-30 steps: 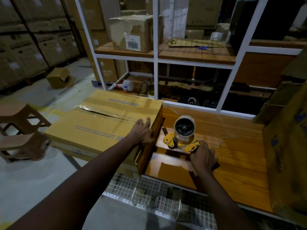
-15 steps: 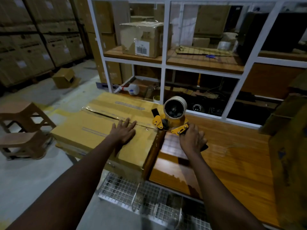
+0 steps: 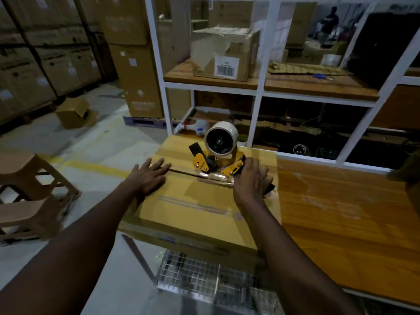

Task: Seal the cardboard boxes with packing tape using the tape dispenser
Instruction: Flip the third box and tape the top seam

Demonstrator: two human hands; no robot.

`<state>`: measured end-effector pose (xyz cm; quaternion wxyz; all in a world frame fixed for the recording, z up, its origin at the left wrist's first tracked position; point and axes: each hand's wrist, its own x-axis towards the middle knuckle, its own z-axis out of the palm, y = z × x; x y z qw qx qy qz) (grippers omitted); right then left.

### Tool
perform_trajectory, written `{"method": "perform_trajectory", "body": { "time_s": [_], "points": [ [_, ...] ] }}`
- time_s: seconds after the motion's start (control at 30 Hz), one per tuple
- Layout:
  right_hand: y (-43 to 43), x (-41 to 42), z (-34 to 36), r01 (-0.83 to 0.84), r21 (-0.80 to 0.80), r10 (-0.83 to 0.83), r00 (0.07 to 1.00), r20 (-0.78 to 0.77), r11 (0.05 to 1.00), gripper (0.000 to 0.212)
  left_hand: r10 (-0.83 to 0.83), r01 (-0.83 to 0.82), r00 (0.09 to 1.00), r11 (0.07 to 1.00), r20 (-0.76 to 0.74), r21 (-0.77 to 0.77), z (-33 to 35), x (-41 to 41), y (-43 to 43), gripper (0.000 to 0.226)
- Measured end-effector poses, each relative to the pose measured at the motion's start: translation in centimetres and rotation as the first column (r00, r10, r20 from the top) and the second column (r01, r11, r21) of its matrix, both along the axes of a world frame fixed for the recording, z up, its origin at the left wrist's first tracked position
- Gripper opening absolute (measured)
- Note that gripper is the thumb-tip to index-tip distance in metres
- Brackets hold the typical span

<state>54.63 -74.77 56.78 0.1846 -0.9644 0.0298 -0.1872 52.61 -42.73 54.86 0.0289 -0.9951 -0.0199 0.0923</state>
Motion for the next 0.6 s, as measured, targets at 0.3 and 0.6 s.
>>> {"method": "perform_trajectory", "body": {
  "time_s": [0.3, 0.6],
  "points": [
    [7.4, -0.3, -0.5, -0.051, -0.049, 0.055, 0.996, 0.077, 0.997, 0.034, -0.359, 0.36, 0.932, 0.933, 0.05, -0.016, -1.8, 2.0, 7.1, 0.069],
    [7.6, -0.4, 0.6, -0.022, -0.011, 0.024, 0.964, 0.265, 1.0, 0.04, 0.163, -0.076, 0.976, 0.877, 0.147, -0.474, -3.1, -5.5, -6.7, 0.054]
  ]
}}
